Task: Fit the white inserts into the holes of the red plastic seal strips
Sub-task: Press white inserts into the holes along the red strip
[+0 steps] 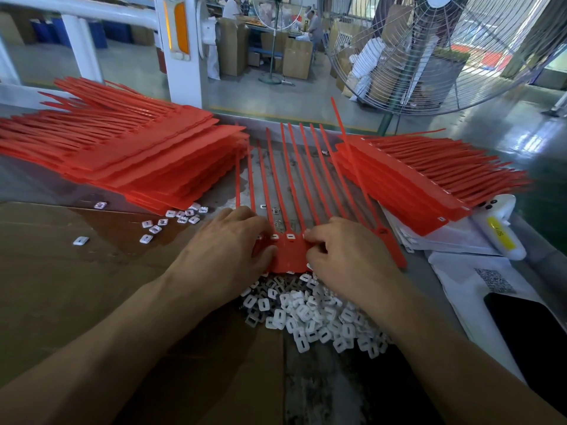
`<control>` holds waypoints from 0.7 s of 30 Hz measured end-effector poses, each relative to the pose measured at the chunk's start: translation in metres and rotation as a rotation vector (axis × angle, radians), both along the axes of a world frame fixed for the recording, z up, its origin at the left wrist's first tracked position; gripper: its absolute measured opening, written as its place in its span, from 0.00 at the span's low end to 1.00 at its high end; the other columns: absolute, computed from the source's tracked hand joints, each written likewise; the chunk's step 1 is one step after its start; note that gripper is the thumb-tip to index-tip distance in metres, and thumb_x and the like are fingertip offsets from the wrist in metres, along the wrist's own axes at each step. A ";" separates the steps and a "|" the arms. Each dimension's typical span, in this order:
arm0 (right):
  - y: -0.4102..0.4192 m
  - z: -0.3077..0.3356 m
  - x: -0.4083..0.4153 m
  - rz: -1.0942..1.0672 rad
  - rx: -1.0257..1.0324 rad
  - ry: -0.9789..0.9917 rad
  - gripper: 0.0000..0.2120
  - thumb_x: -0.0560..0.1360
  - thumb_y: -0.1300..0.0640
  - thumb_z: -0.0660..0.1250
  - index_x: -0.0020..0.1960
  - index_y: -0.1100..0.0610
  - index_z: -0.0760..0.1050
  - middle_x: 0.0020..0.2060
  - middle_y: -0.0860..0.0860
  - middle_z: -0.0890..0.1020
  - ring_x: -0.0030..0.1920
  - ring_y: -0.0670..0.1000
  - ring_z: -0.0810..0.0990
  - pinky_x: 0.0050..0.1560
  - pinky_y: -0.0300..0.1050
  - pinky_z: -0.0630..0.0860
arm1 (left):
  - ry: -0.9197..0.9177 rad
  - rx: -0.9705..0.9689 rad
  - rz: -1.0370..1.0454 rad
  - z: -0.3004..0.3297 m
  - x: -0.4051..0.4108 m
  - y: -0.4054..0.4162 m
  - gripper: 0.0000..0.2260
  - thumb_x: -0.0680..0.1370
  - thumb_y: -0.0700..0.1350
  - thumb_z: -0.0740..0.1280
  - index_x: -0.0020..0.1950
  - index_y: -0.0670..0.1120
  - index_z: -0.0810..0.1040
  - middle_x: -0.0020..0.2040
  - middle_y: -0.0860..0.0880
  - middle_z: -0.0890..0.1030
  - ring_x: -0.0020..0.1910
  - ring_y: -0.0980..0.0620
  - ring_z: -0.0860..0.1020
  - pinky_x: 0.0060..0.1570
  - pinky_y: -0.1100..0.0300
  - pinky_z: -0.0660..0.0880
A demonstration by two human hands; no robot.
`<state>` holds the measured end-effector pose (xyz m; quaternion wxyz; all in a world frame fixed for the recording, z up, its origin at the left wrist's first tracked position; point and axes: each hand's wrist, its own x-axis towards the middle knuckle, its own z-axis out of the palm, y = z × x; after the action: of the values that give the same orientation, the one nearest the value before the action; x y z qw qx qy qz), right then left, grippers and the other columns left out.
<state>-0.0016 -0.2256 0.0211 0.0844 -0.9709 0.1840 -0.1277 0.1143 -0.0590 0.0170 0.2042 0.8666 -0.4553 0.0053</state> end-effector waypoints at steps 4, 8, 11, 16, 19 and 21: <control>-0.003 0.002 -0.001 0.012 0.067 -0.008 0.13 0.79 0.56 0.64 0.59 0.50 0.84 0.50 0.45 0.83 0.46 0.44 0.80 0.46 0.42 0.78 | -0.002 0.007 0.004 0.000 -0.001 -0.001 0.17 0.81 0.59 0.63 0.68 0.57 0.75 0.65 0.57 0.73 0.67 0.55 0.69 0.69 0.51 0.68; -0.015 -0.001 -0.006 -0.006 0.269 -0.064 0.16 0.81 0.56 0.65 0.66 0.45 0.81 0.60 0.41 0.84 0.47 0.38 0.83 0.47 0.34 0.80 | 0.008 0.016 -0.002 0.001 0.000 0.000 0.18 0.80 0.60 0.62 0.68 0.58 0.74 0.66 0.57 0.72 0.67 0.55 0.69 0.69 0.50 0.69; -0.020 -0.002 -0.012 0.026 0.370 -0.107 0.18 0.81 0.58 0.64 0.66 0.43 0.80 0.56 0.39 0.83 0.40 0.38 0.83 0.36 0.30 0.76 | 0.010 0.019 -0.007 0.001 0.001 0.001 0.18 0.80 0.61 0.62 0.68 0.58 0.74 0.66 0.57 0.72 0.67 0.55 0.69 0.69 0.50 0.69; -0.017 -0.004 -0.009 0.068 0.248 -0.034 0.17 0.81 0.57 0.64 0.66 0.43 0.81 0.52 0.39 0.78 0.43 0.38 0.78 0.40 0.31 0.69 | 0.017 0.017 -0.012 0.001 0.001 0.001 0.17 0.80 0.60 0.62 0.68 0.58 0.74 0.65 0.57 0.72 0.67 0.55 0.69 0.69 0.50 0.69; -0.015 -0.002 -0.006 0.082 0.236 -0.017 0.16 0.82 0.56 0.63 0.66 0.44 0.81 0.52 0.40 0.78 0.41 0.39 0.78 0.39 0.32 0.70 | 0.020 0.016 -0.011 0.000 0.001 0.002 0.17 0.80 0.60 0.63 0.68 0.58 0.74 0.66 0.58 0.72 0.67 0.56 0.68 0.69 0.51 0.69; -0.017 0.000 -0.007 0.099 0.248 -0.016 0.16 0.82 0.56 0.64 0.66 0.44 0.81 0.56 0.40 0.80 0.46 0.39 0.80 0.47 0.36 0.75 | 0.020 0.016 -0.010 0.000 0.001 0.002 0.17 0.80 0.60 0.63 0.68 0.58 0.74 0.66 0.57 0.72 0.67 0.56 0.68 0.69 0.51 0.69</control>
<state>-0.0088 -0.2424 0.0209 0.2113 -0.9600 0.1493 -0.1075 0.1150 -0.0575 0.0174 0.2016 0.8659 -0.4578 -0.0080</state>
